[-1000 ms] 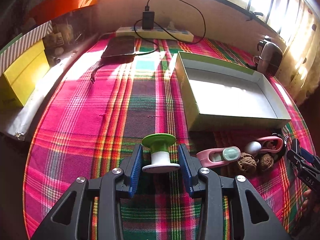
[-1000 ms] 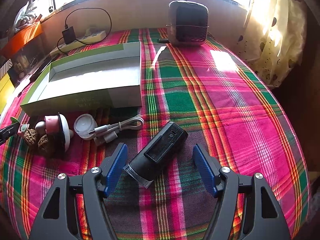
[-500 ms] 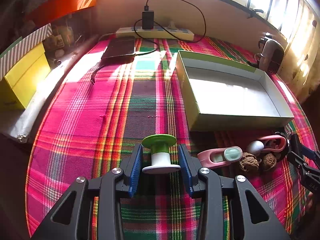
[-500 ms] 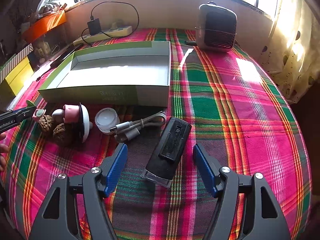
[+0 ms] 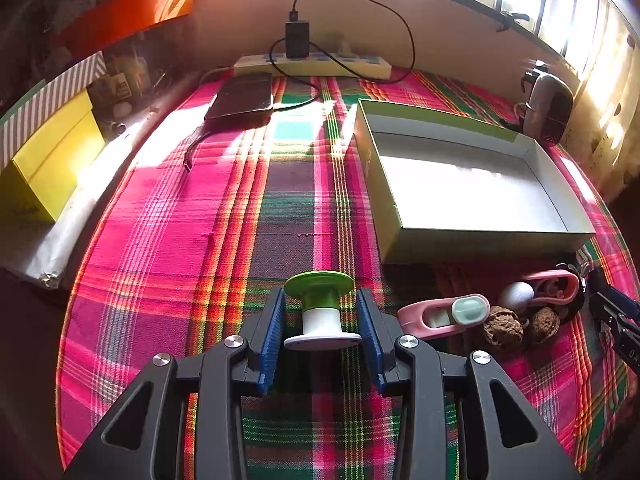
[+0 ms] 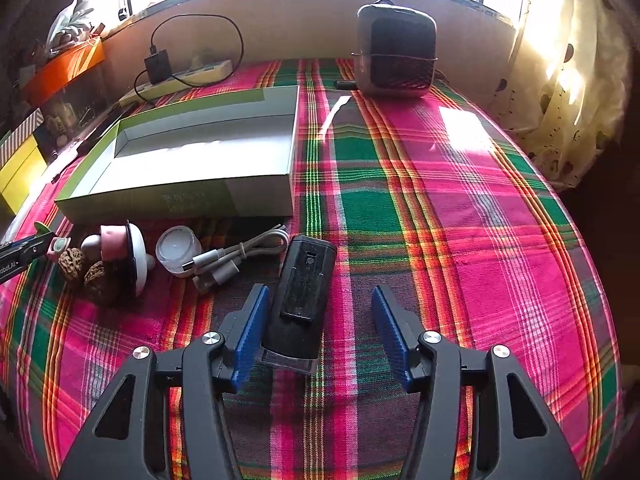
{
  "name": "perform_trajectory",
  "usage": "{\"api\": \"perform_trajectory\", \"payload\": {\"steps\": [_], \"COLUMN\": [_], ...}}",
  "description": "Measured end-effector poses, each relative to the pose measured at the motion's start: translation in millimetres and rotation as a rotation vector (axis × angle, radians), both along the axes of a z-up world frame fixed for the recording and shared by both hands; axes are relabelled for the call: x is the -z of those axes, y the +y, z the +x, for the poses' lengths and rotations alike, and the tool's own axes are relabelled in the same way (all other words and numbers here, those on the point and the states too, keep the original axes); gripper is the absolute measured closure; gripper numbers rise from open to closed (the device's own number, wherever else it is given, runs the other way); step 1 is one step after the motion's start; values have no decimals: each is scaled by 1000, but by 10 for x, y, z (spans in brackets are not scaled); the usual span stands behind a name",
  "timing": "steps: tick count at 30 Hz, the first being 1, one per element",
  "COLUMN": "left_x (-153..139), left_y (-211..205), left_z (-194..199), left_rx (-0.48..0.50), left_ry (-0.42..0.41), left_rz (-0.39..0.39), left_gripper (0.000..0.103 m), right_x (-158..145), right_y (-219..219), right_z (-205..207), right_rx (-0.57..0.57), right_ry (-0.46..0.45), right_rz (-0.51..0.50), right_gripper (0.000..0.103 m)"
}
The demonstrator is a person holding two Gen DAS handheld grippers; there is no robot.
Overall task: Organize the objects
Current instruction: 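Close the right tool on the black device while the left tool grasps the spool, then carry the black device with the right tool into the white box while the left carries the spool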
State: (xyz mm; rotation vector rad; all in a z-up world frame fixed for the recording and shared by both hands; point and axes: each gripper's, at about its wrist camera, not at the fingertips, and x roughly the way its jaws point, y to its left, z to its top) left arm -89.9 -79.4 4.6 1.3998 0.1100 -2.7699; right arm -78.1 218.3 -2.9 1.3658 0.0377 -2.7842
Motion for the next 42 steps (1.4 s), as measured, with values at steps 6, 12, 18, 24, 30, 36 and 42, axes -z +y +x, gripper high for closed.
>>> {"api": "perform_trajectory", "payload": {"steps": [6,12,18,24,30,36,42], "left_x": [0,0,-20,-159,-352,-491,-613], "left_y": [0,-4,-2,37,125,173,225], "left_z": [2,15,48,99,79,-53,-262], "left_rx": [-10,-19,-14,1,43,72,98], "left_ry": [-3,-7,-5,22,41,51,57], "left_rz": [-1,2,4,9,17,20,64], "left_gripper": [71,71,71,71,71,71,71], "right_x": [-7,-4,-28,-120,-288,-493,-665], "right_y": [-20,6,17,2,-48,-102,-195], "right_z": [22,33,61,82,45,-56,-271], "right_rx": [-14,-19,-27,-46,-84,-117,-157], "right_ry": [7,9,18,32,49,78,82], "right_rz": [-3,-16,-30,-39,-40,-47,-67], "right_gripper": [73,74,74,74,74,74,74]}}
